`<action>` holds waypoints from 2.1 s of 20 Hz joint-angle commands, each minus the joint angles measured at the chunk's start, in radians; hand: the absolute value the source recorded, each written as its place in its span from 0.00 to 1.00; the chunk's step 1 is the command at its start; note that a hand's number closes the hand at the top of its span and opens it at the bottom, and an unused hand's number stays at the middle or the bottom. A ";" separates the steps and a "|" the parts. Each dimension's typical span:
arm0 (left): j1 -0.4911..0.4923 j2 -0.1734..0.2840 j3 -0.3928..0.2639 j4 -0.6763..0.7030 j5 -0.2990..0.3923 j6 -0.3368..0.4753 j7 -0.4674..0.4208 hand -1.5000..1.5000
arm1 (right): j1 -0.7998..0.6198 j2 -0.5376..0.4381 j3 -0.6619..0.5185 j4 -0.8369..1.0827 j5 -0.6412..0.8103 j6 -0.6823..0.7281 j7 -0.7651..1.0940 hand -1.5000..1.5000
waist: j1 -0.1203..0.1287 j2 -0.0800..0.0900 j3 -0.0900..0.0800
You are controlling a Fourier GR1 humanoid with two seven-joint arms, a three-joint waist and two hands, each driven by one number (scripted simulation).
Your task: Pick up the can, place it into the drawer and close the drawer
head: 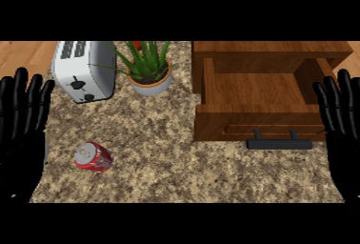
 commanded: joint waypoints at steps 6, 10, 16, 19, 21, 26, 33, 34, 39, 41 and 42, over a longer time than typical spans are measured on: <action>0.023 0.142 -0.205 -0.007 0.431 -0.512 -0.044 0.00 | -0.003 -0.001 -0.017 -0.003 0.023 -0.017 -0.015 0.00 | -0.037 0.024 -0.008; 0.166 0.377 -0.122 0.077 0.476 -0.677 0.060 0.00 | 0.086 0.002 -0.045 0.051 0.029 -0.062 0.182 0.00 | 0.000 0.028 -0.005; 0.243 0.592 0.139 0.160 0.722 -0.921 -0.030 0.00 | 0.181 -0.023 -0.085 -0.002 -0.018 -0.022 0.179 0.00 | 0.001 0.025 -0.001; 0.207 0.624 0.165 0.224 0.799 -0.966 0.005 0.00 | 0.181 -0.032 -0.107 0.012 -0.050 0.010 0.167 0.00 | -0.002 0.026 -0.001; 0.266 0.632 0.206 0.265 0.803 -1.020 -0.010 0.00 | 0.224 -0.008 -0.086 0.011 -0.027 0.008 0.126 0.00 | 0.001 0.025 -0.001; 0.236 0.631 0.201 0.238 0.863 -0.958 0.093 0.00 | 0.259 0.008 -0.087 0.079 0.005 0.030 0.034 0.00 | 0.001 0.025 0.000; 0.061 0.570 0.162 0.381 0.810 -0.936 0.168 0.00 | 0.328 -0.012 -0.154 0.022 -0.061 0.091 0.017 0.00 | -0.009 0.026 -0.001; 0.069 0.471 0.178 0.437 0.676 -1.004 0.105 0.00 | 0.241 0.000 -0.123 0.056 -0.031 0.059 0.067 0.00 | -0.005 0.027 -0.001; 0.077 0.471 0.217 0.468 0.656 -1.084 0.102 0.00 | 0.213 -0.015 -0.175 0.077 -0.040 0.065 0.077 0.00 | -0.001 0.026 -0.001; 0.059 0.371 0.176 0.443 0.551 -1.041 0.090 0.00 | 0.312 -0.006 -0.178 -0.001 -0.069 0.102 0.058 0.00 | -0.006 0.026 -0.001; 0.014 0.361 0.191 0.481 0.507 -1.032 0.083 0.00 | 0.318 0.024 -0.141 0.021 -0.047 0.103 0.025 0.00 | -0.007 0.026 -0.001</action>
